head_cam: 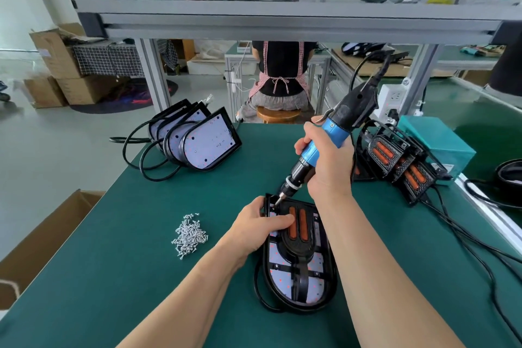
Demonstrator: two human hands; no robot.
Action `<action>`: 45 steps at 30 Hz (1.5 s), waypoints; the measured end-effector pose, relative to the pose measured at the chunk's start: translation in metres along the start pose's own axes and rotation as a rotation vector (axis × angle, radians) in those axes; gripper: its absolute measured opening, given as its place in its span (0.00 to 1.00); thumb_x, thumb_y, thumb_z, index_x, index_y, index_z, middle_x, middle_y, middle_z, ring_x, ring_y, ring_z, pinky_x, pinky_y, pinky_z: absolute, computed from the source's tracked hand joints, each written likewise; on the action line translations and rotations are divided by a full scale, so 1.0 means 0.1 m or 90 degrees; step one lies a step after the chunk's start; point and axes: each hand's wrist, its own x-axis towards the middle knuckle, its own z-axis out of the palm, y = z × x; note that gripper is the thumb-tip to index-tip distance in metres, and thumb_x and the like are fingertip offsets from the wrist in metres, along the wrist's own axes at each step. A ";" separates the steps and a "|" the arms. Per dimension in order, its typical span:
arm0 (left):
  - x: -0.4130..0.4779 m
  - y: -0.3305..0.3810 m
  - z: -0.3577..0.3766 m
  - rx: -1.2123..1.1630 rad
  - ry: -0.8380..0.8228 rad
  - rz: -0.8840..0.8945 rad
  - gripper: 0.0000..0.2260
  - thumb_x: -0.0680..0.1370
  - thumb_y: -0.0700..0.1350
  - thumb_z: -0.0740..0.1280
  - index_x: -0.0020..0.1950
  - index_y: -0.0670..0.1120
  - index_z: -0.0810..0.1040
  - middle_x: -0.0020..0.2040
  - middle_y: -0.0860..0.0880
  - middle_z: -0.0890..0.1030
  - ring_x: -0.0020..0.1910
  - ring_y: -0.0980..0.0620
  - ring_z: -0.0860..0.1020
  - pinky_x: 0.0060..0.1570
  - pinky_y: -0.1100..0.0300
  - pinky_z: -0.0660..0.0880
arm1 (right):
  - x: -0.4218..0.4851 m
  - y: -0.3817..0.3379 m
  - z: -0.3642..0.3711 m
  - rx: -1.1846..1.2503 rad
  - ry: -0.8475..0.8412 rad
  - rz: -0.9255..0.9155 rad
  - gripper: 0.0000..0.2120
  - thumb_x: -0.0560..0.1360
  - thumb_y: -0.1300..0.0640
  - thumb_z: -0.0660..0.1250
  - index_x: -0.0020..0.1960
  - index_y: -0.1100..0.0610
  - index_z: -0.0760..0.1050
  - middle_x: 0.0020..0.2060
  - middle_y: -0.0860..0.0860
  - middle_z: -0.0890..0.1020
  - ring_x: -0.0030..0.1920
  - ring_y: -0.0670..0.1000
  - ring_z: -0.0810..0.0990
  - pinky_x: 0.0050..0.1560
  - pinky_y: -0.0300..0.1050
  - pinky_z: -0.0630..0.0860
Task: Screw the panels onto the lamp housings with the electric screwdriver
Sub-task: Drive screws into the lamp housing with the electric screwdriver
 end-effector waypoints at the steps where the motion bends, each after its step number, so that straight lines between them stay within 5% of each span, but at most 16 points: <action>1: -0.01 0.01 0.00 0.005 0.000 -0.002 0.20 0.66 0.49 0.77 0.55 0.46 0.79 0.47 0.49 0.87 0.47 0.49 0.86 0.54 0.53 0.81 | -0.01 -0.01 0.00 0.007 0.000 -0.002 0.16 0.69 0.63 0.73 0.54 0.61 0.71 0.29 0.51 0.75 0.27 0.51 0.75 0.33 0.43 0.76; 8: -0.03 0.01 -0.04 0.033 -0.011 -0.016 0.14 0.72 0.47 0.76 0.57 0.50 0.79 0.48 0.53 0.87 0.48 0.53 0.85 0.49 0.60 0.79 | 0.21 -0.57 -0.13 0.075 -0.052 0.002 0.08 0.74 0.63 0.72 0.49 0.59 0.73 0.31 0.51 0.76 0.30 0.50 0.75 0.33 0.43 0.75; 13: -0.03 0.00 -0.06 0.025 -0.026 -0.012 0.21 0.70 0.52 0.74 0.61 0.49 0.78 0.53 0.53 0.86 0.53 0.54 0.84 0.58 0.55 0.77 | 0.23 -0.69 -0.76 -0.195 0.054 0.156 0.14 0.75 0.51 0.76 0.49 0.57 0.74 0.30 0.51 0.79 0.31 0.51 0.82 0.29 0.41 0.77; 17: -0.01 -0.04 -0.08 0.011 -0.002 -0.003 0.21 0.71 0.54 0.71 0.61 0.46 0.78 0.56 0.47 0.85 0.57 0.48 0.83 0.63 0.49 0.76 | 0.10 -0.37 -1.15 -0.227 0.136 0.272 0.16 0.78 0.52 0.73 0.58 0.60 0.73 0.42 0.58 0.78 0.28 0.51 0.81 0.27 0.42 0.78; 21: 0.00 -0.06 -0.10 0.007 -0.001 -0.005 0.12 0.79 0.48 0.69 0.61 0.46 0.77 0.55 0.48 0.86 0.54 0.51 0.84 0.56 0.54 0.77 | -0.01 -0.05 -1.27 -0.239 0.195 0.267 0.19 0.78 0.57 0.73 0.61 0.60 0.66 0.47 0.58 0.76 0.30 0.51 0.81 0.30 0.44 0.79; 24: 0.01 -0.06 -0.11 -0.009 0.013 -0.003 0.09 0.82 0.45 0.65 0.62 0.46 0.77 0.55 0.49 0.86 0.56 0.48 0.84 0.56 0.54 0.77 | -0.08 0.07 -1.29 -0.399 0.187 0.227 0.19 0.76 0.59 0.73 0.58 0.56 0.65 0.48 0.55 0.80 0.37 0.53 0.83 0.43 0.53 0.82; 28: -0.02 -0.07 -0.09 -0.043 0.046 0.010 0.08 0.83 0.46 0.64 0.61 0.49 0.78 0.55 0.51 0.86 0.55 0.51 0.84 0.58 0.52 0.77 | -0.16 0.13 -1.26 -0.725 0.149 0.153 0.21 0.71 0.52 0.76 0.55 0.52 0.67 0.47 0.50 0.78 0.39 0.48 0.78 0.34 0.44 0.69; 33: -0.03 -0.09 -0.07 -0.085 0.095 0.026 0.09 0.83 0.50 0.64 0.58 0.49 0.80 0.53 0.47 0.86 0.54 0.47 0.84 0.56 0.50 0.79 | -0.20 0.25 -1.23 -0.917 0.099 0.115 0.37 0.71 0.53 0.75 0.74 0.61 0.64 0.62 0.58 0.71 0.62 0.60 0.69 0.63 0.54 0.70; 35: -0.04 -0.10 -0.06 -0.093 0.116 0.039 0.09 0.83 0.49 0.63 0.55 0.49 0.81 0.53 0.47 0.86 0.54 0.47 0.84 0.57 0.49 0.78 | -0.25 0.21 -1.20 -0.949 0.115 0.028 0.37 0.72 0.53 0.75 0.76 0.61 0.64 0.64 0.57 0.69 0.64 0.59 0.66 0.65 0.51 0.66; 38: -0.06 -0.11 -0.04 -0.089 0.136 0.059 0.09 0.84 0.49 0.61 0.51 0.53 0.82 0.53 0.46 0.85 0.54 0.45 0.83 0.59 0.48 0.78 | -0.37 0.16 -1.13 -0.772 0.087 -0.183 0.20 0.76 0.55 0.73 0.66 0.56 0.75 0.59 0.49 0.73 0.58 0.50 0.71 0.59 0.42 0.68; 41: -0.08 -0.11 -0.01 -0.091 0.148 0.083 0.10 0.85 0.48 0.60 0.51 0.53 0.82 0.54 0.47 0.85 0.58 0.44 0.82 0.62 0.46 0.76 | -0.48 0.09 -1.01 -0.497 -0.072 -0.069 0.05 0.79 0.52 0.69 0.54 0.49 0.81 0.46 0.44 0.83 0.46 0.43 0.81 0.47 0.36 0.75; 45: -0.10 -0.11 0.01 -0.081 0.178 0.123 0.10 0.85 0.47 0.60 0.52 0.52 0.81 0.53 0.49 0.85 0.53 0.51 0.81 0.62 0.49 0.76 | -0.46 0.07 -0.93 -0.402 -0.139 0.056 0.05 0.78 0.60 0.71 0.51 0.52 0.83 0.43 0.50 0.86 0.43 0.43 0.82 0.45 0.40 0.78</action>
